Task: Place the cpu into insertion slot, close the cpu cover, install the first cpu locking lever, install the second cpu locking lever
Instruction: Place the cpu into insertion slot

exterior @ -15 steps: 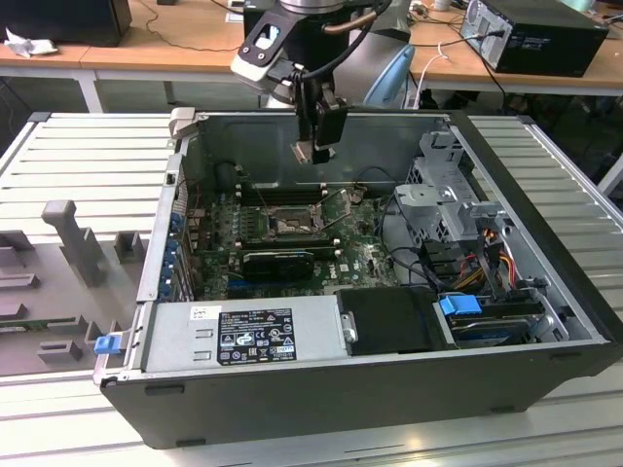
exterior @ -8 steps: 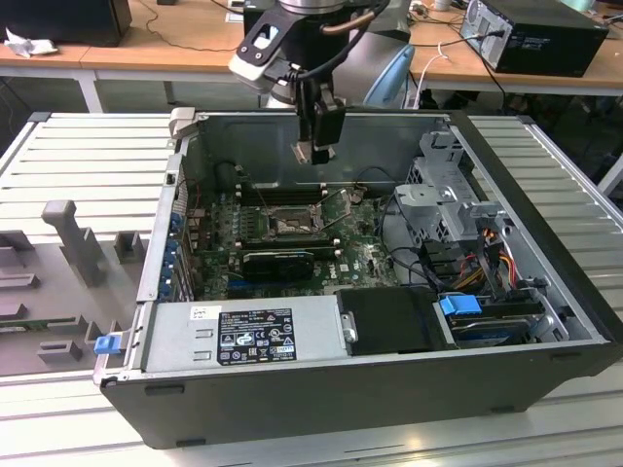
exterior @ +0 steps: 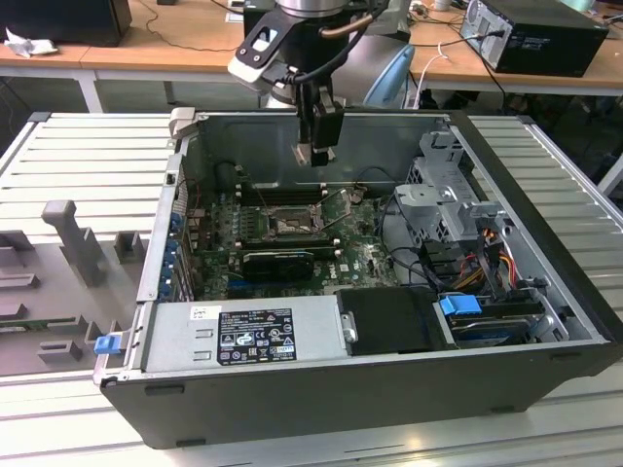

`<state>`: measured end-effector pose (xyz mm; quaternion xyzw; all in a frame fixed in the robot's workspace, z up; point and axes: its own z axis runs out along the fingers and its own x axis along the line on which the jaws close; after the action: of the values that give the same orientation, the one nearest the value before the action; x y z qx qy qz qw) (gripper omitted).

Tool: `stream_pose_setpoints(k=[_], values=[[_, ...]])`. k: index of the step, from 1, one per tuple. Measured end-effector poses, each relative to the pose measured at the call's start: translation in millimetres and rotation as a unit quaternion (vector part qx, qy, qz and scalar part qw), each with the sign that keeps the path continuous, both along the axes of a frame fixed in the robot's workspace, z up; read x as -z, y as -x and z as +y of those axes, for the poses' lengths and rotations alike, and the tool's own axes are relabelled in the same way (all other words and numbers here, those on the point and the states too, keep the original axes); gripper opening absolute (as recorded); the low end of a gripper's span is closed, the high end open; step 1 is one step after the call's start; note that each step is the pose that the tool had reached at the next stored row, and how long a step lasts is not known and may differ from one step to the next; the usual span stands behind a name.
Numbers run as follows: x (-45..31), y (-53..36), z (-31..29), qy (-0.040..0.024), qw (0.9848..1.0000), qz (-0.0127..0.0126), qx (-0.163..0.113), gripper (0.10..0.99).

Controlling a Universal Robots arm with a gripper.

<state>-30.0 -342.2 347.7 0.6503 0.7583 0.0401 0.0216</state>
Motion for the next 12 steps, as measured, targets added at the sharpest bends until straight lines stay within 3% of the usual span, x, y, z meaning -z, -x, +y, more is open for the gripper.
stream_pose_setpoints(k=[12], values=[[5.9, 0.0, 0.0, 0.0000, 1.0000, 0.0000, 0.007, 0.525]])
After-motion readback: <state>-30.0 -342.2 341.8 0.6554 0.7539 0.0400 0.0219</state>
